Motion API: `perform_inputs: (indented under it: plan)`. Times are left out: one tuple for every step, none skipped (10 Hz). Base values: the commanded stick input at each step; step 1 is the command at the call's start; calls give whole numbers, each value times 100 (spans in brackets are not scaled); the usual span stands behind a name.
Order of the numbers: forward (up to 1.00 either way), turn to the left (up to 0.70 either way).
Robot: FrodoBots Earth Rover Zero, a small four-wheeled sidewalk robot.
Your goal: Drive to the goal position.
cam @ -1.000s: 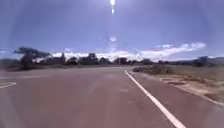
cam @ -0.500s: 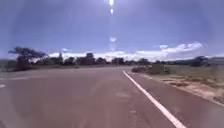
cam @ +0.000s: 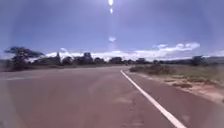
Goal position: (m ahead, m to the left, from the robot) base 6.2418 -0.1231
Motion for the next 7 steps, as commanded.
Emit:
perform_inputs:
  plan:
    - [70,0]
    - [70,0]
    - [70,0]
    - [70,0]
    - [70,0]
    - [70,0]
    - [70,0]
